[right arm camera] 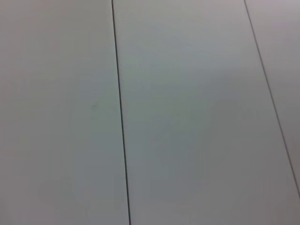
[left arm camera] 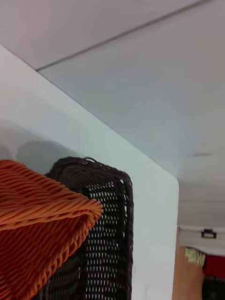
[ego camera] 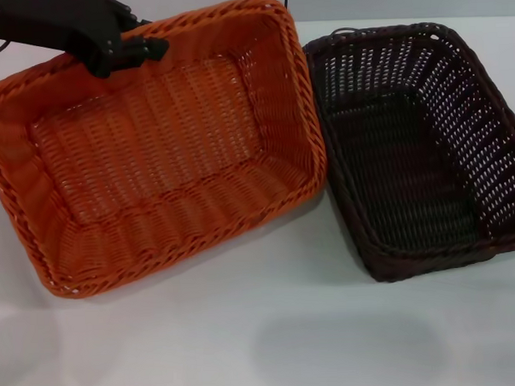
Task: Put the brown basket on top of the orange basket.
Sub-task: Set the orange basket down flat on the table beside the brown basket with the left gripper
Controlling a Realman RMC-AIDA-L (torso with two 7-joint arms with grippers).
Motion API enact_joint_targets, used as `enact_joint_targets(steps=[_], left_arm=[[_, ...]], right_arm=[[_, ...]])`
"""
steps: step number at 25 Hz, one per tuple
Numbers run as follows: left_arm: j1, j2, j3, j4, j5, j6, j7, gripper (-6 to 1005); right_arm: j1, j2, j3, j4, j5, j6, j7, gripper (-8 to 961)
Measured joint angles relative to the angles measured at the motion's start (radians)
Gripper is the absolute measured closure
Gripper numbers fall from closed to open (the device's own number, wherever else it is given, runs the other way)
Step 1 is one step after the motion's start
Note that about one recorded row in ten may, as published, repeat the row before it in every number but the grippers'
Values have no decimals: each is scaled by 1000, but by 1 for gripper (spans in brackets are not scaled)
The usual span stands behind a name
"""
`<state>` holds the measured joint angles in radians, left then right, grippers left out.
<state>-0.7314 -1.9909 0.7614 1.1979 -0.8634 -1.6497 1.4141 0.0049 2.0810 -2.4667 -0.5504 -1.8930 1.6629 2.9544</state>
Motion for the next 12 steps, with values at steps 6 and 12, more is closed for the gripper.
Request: enact_joint_targets(steps=[6,12], left_arm=[[-44,-1,-4,-90,-1,6,89,828],[-87,-19,13,-176,12,51,147,828]], right_arm=[[3,1,-4,6,0,0,0,119],[4,1,-5,6,0,0,0,119]])
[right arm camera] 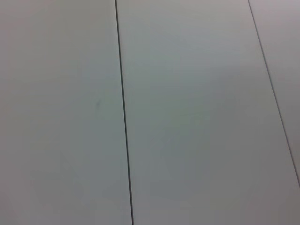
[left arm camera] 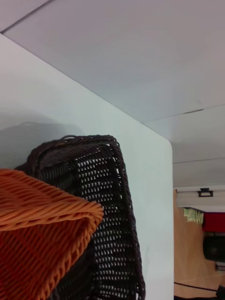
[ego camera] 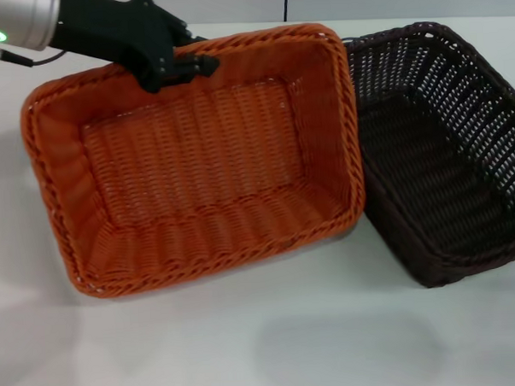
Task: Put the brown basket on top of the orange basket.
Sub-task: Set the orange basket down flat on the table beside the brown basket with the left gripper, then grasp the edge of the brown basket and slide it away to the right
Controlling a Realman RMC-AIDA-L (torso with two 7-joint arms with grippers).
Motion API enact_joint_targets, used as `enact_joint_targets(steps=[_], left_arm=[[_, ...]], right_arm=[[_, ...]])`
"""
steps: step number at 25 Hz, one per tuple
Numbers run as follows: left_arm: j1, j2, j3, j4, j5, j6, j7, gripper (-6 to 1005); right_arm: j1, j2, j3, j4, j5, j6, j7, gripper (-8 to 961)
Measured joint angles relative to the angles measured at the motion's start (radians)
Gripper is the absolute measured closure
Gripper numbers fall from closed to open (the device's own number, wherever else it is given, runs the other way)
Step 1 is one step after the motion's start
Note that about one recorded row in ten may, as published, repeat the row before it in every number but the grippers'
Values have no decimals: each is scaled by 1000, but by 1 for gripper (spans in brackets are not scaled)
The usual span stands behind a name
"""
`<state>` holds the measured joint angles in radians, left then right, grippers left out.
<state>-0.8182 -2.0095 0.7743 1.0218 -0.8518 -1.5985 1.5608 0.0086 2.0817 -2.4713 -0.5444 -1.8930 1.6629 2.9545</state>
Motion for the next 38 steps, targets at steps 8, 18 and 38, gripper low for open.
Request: enact_joint_targets(steps=[8,18,38], left_arm=[[-32,-28,53,-31,41,88,-24,829],[-31,-26,62,10,56,121,-30,539],[345,-51,484,331,-389,1446,157,261]], right_arm=[[1,-2,0,0,0,-2,0,119],[0,-1,0,0,0,-2,0,118],[-1,-1,-3,1,3,-4,0,119]])
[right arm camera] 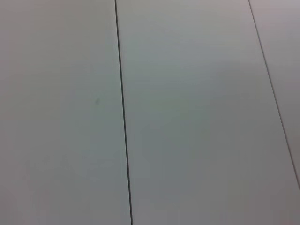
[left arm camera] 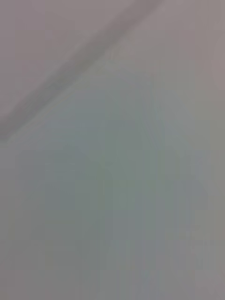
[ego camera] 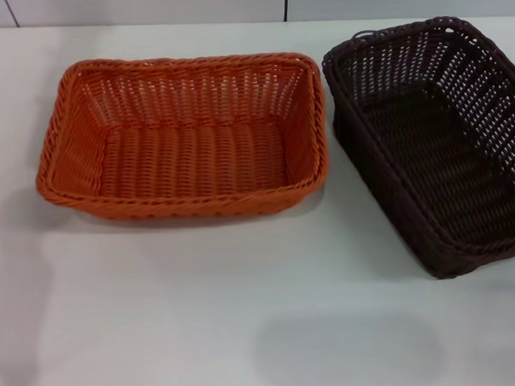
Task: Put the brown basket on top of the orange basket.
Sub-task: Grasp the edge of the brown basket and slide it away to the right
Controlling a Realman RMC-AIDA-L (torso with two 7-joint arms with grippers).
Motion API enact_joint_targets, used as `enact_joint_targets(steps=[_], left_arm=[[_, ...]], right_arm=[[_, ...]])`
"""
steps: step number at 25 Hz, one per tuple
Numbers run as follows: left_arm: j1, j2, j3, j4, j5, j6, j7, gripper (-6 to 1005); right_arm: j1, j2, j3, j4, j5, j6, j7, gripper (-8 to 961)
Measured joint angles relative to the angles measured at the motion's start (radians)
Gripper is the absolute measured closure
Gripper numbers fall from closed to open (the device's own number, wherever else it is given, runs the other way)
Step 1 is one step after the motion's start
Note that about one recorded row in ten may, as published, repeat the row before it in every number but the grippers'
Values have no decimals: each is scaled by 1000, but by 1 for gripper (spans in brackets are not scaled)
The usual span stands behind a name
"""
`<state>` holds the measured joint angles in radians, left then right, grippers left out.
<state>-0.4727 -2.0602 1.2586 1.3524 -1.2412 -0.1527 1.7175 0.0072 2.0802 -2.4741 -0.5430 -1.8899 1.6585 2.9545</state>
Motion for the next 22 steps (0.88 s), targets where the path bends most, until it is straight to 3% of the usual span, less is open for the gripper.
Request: enact_joint_targets(steps=[1,2,4,5,8,12,15,18,20,22], left_arm=[[15,1,62,-3,-10,145,8,261],[30,0,192,-64,81,545,-71,260],[46,-2,269,-160,272,803,-230,260],[53,-2,285,-186,335,871,-291,260],[100,0,314,-239,466,1017,-556,261],[189,21,299,-330,600,1044,-1148,260],[187,57,254,-562,778,1157,-1619,260],[147,67,175,-788,857,1278,-1864,260],[132,63,117,-901,870,1319,-1962,260],[131,55,75,-970,875,1327,-1986,260]], right_arm=[[4,0,0,0,0,-1,0,119],[8,0,0,0,0,-4,0,120],[16,0,0,-1,-1,-7,0,120],[18,0,0,-1,-1,-7,0,120],[24,-1,-5,-1,-4,-6,0,119],[25,-2,-21,-1,-31,6,0,118],[26,-3,-21,-1,-107,28,0,118],[29,-8,-18,-10,-213,56,0,118],[32,-29,-17,-62,-274,41,0,118],[30,-74,-21,-168,-308,-32,0,119]])
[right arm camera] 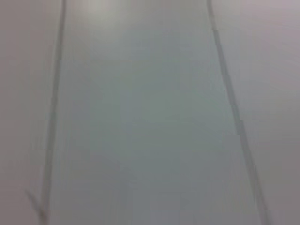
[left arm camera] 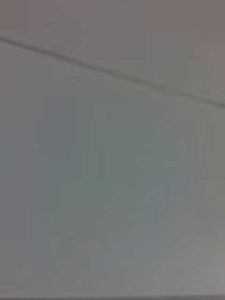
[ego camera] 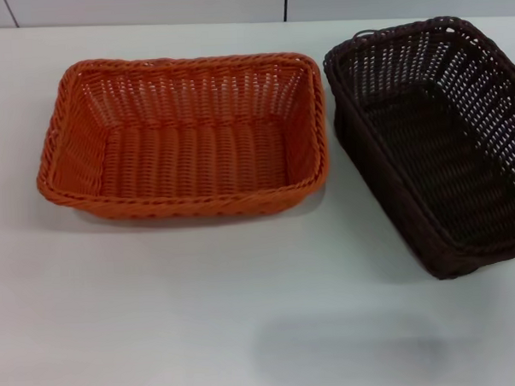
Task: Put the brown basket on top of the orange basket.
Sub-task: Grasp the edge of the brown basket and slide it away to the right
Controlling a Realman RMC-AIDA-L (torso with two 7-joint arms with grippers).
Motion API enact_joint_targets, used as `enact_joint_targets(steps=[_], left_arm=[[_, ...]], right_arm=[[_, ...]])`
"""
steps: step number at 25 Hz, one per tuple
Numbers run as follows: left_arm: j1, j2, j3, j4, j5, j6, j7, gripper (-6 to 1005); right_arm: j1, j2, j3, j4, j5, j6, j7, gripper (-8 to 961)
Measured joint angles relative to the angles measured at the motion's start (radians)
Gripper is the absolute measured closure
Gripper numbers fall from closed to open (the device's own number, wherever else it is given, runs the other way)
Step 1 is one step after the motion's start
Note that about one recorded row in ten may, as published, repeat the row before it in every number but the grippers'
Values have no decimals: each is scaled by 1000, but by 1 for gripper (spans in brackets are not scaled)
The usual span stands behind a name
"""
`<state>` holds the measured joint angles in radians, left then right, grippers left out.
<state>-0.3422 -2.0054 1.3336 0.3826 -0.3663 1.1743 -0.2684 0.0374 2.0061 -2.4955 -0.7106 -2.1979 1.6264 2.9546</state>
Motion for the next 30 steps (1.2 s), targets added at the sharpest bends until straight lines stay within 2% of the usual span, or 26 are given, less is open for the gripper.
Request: enact_joint_targets(steps=[2,3,4,6,7,8,9,10,11,12,13,14,15,16,17,18,21,23,24,25,26,27,28,30], left_arm=[[2,-3,-7,-21,3,0,8,261],[7,-5,-11,-42,6,-2,21,261],[7,-5,-11,-42,6,-2,21,261],[7,-5,-11,-42,6,-2,21,261],[7,-5,-11,-42,6,-2,21,261],[7,-5,-11,-42,6,-2,21,261],[18,-7,-11,-82,5,-12,40,261],[18,-7,-11,-82,5,-12,40,261],[18,-8,-11,-106,6,-24,51,260],[18,-8,-11,-106,6,-24,51,260],[19,-9,-13,-115,8,-30,55,260],[19,-9,-13,-115,8,-30,55,260],[19,-9,-13,-115,8,-30,55,260],[19,-9,-13,-115,8,-30,55,261],[12,-12,-31,-130,14,-63,61,261],[9,-12,-33,-133,17,-79,62,261],[9,-12,-33,-133,17,-79,62,260],[7,-16,-44,-141,15,-93,76,260],[7,-16,-44,-141,15,-93,76,260],[7,-21,-49,-140,18,-93,83,260],[7,-23,-50,-141,18,-95,86,260],[7,-23,-50,-141,18,-95,86,260],[7,-24,-51,-146,16,-99,90,260],[7,-29,-53,-148,15,-103,94,260]], right_arm=[[-8,-81,3,-172,-39,-154,0,119],[-6,-166,35,-374,-77,-392,-1,119],[-6,-166,35,-374,-77,-392,-1,119],[7,-221,94,-546,-98,-661,-2,119],[10,-232,145,-621,-110,-816,-2,119],[12,-230,266,-760,-136,-1111,-6,119],[12,-212,334,-815,-149,-1253,-10,119],[15,-180,425,-894,-164,-1441,-19,119],[21,-143,503,-947,-174,-1582,-32,119],[21,-143,503,-947,-174,-1582,-32,120],[45,-51,674,-1052,-197,-1885,-84,120],[45,-51,674,-1052,-197,-1885,-84,120],[73,9,773,-1104,-220,-2063,-135,120],[96,46,849,-1146,-237,-2207,-174,120],[131,67,908,-1184,-253,-2369,-205,120],[175,69,958,-1214,-261,-2526,-215,120],[301,48,1071,-1254,-263,-2889,-215,121],[390,55,1188,-1249,-268,-3174,-304,121],[390,55,1188,-1249,-268,-3174,-304,121],[405,59,1212,-1246,-268,-3240,-347,121],[433,64,1247,-1246,-268,-3371,-415,121],[433,64,1247,-1246,-268,-3371,-415,121],[448,61,1262,-1248,-269,-3470,-463,122],[450,58,1268,-1251,-272,-3516,-492,122]])
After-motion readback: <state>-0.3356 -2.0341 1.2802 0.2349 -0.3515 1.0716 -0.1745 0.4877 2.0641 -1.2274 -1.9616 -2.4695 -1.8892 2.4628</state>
